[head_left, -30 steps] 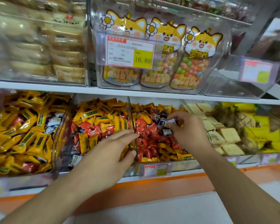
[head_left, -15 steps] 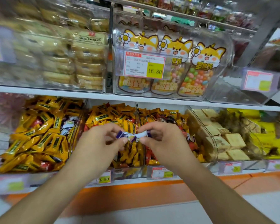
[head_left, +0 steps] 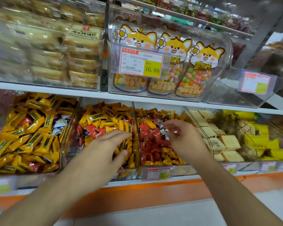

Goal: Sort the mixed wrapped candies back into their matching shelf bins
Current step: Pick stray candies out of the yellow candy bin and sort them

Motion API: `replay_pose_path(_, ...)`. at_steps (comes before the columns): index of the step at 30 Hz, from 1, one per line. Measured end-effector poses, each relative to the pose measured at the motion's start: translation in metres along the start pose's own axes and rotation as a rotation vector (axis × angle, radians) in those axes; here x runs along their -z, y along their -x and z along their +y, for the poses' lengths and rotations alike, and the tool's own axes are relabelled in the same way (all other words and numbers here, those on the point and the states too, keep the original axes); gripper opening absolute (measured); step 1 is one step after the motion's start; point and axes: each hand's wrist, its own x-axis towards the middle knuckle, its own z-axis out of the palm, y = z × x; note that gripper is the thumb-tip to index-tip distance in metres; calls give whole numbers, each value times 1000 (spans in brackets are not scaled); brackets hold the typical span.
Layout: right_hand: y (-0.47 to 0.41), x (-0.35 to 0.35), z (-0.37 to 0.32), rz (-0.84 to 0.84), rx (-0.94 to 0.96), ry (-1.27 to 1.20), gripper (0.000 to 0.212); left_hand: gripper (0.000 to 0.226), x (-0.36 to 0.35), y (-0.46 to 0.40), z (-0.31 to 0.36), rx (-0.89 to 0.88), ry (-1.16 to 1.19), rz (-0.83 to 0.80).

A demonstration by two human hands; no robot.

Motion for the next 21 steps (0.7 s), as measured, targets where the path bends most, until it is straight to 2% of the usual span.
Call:
replay_pose_path(4,-9,6,35,-33,-45,95,34,61,-18,-6,12,-38,28,-114)
replay_pose_path(8,-15,3,46,-140,-48,226,38,61,-26,-10,12,-36,21,-116)
replay_pose_path(12,-20,-1,57,-89,-34,208,33,59,-27,-12,10,-40,34,-85)
replay_pose_path(17,-19,0,56,-5,-25,189,11,58,-29,-13,8,-48,14,-73)
replay_pose_path(21,-13,6,48,47,-47,130,8,55,-27,-10,9,-49,17,-57)
